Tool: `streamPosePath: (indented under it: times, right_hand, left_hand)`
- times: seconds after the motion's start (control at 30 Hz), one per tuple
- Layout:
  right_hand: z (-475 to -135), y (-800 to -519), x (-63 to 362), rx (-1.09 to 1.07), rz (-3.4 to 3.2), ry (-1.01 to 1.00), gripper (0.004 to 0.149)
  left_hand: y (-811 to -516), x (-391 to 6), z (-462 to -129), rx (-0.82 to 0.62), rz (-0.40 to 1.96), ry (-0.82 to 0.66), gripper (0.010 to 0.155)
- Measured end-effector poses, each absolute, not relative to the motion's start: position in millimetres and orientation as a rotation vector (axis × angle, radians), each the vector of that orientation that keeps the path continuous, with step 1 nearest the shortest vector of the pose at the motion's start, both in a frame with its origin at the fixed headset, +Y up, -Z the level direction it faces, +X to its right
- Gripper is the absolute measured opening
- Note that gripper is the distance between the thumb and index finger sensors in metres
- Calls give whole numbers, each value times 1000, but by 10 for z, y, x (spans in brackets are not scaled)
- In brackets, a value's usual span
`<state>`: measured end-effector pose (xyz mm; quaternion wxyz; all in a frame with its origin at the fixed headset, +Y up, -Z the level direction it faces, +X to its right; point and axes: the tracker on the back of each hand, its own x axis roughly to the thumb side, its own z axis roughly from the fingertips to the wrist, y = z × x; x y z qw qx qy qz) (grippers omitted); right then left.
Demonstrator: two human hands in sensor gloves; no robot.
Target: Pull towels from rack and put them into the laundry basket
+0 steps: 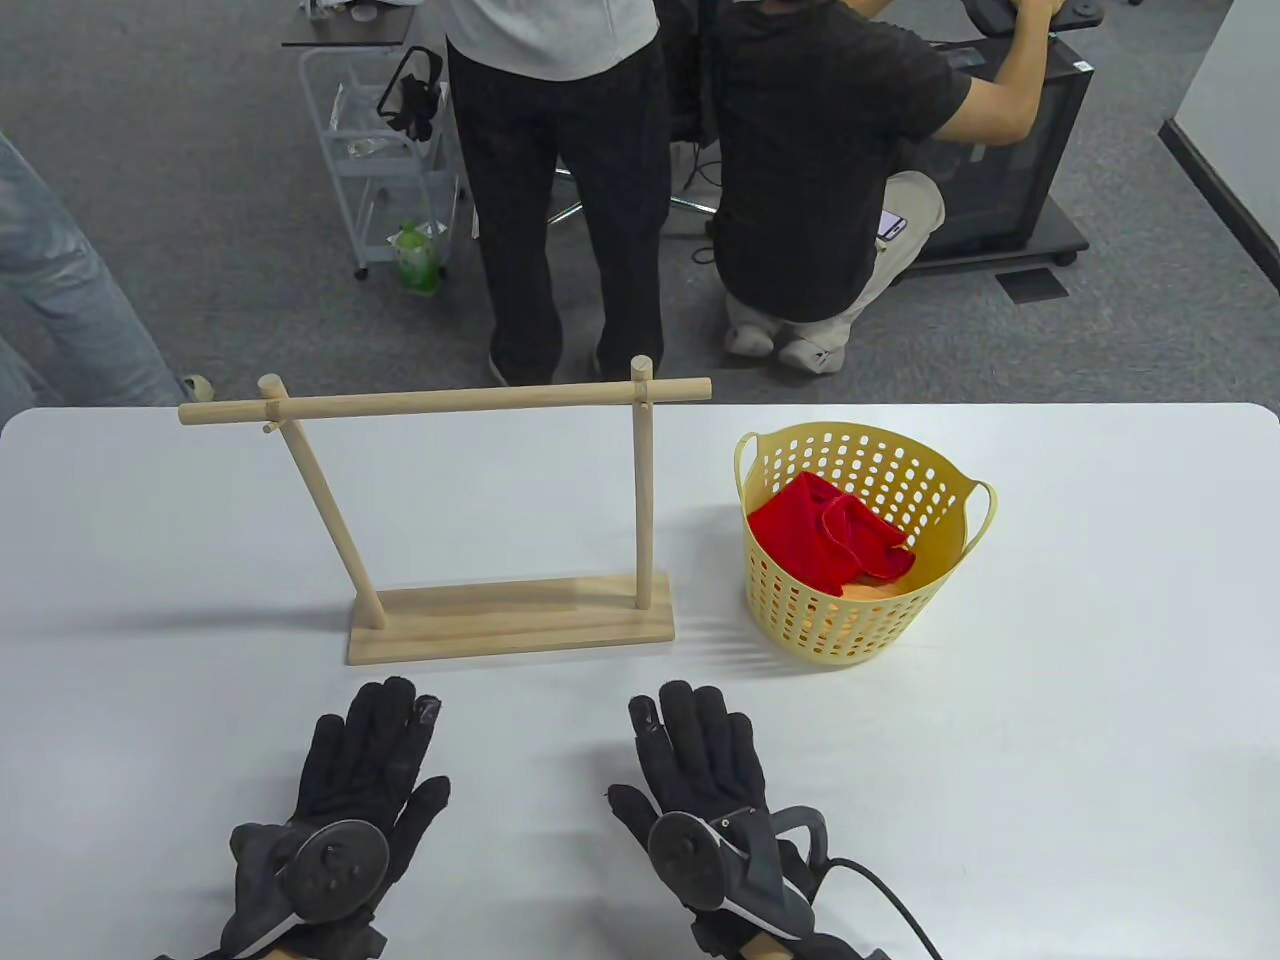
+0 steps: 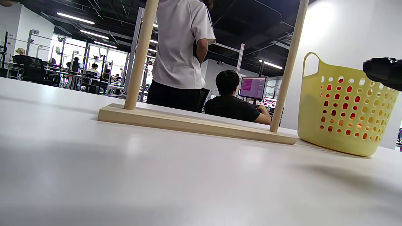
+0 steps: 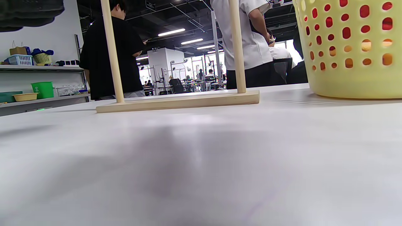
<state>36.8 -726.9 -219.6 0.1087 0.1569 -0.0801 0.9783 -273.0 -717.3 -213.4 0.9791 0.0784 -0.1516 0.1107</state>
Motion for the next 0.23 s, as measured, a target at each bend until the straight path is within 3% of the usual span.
streamPosePath:
  times: [0.23]
  right_hand:
    - [-2194, -7276, 370, 469, 2870, -204, 74]
  left_hand:
    - [-7179, -2737, -2140, 145, 228, -304, 70]
